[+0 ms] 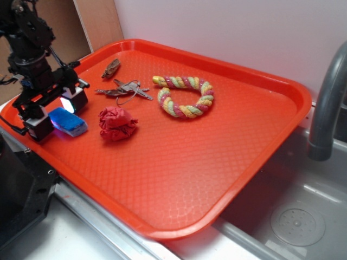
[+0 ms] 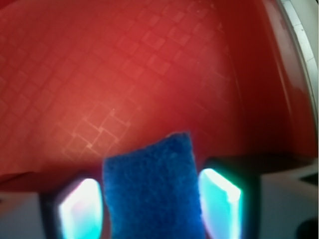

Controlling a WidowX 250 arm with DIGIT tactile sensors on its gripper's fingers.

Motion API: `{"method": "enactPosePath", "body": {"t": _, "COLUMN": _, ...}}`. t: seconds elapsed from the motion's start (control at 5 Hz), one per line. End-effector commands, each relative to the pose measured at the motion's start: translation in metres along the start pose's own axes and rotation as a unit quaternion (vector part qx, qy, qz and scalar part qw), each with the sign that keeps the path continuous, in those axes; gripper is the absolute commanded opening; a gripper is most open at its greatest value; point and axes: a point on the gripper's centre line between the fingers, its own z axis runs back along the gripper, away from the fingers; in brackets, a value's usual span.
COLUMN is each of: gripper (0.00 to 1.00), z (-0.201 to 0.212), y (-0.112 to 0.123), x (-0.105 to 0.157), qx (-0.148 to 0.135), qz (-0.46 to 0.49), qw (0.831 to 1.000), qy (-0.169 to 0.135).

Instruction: Grab the blue sponge.

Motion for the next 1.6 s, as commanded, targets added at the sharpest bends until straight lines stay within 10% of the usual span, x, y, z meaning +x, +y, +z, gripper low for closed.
{"method": "enactPosePath", "body": {"t": 0.0, "gripper": 0.0, "z": 0.008, "y": -0.001, "x": -0.001, "qx": -0.017, "qz": -0.015, "qw": 1.0, "qy": -0.012}}
{"method": "enactPosePath", "body": {"t": 0.4, "gripper": 0.0, "z": 0.064, "y": -0.016, "x": -0.002, "qx": -0.028, "qz": -0.233, "qw": 0.971, "qy": 0.033}}
{"method": "enactPosePath", "body": {"t": 1.0, "gripper": 0.0, "z": 0.157, "y": -0.018, "x": -0.051, "qx": -0.115, "qz": -0.552, "qw": 0.821, "qy": 0.087}}
{"method": "enactPosePath", "body": {"t": 1.4, "gripper": 0.0, "z": 0.179, "y": -0.01, "x": -0.068, "qx": -0.127, "qz": -0.62, "qw": 0.771, "qy": 0.065}}
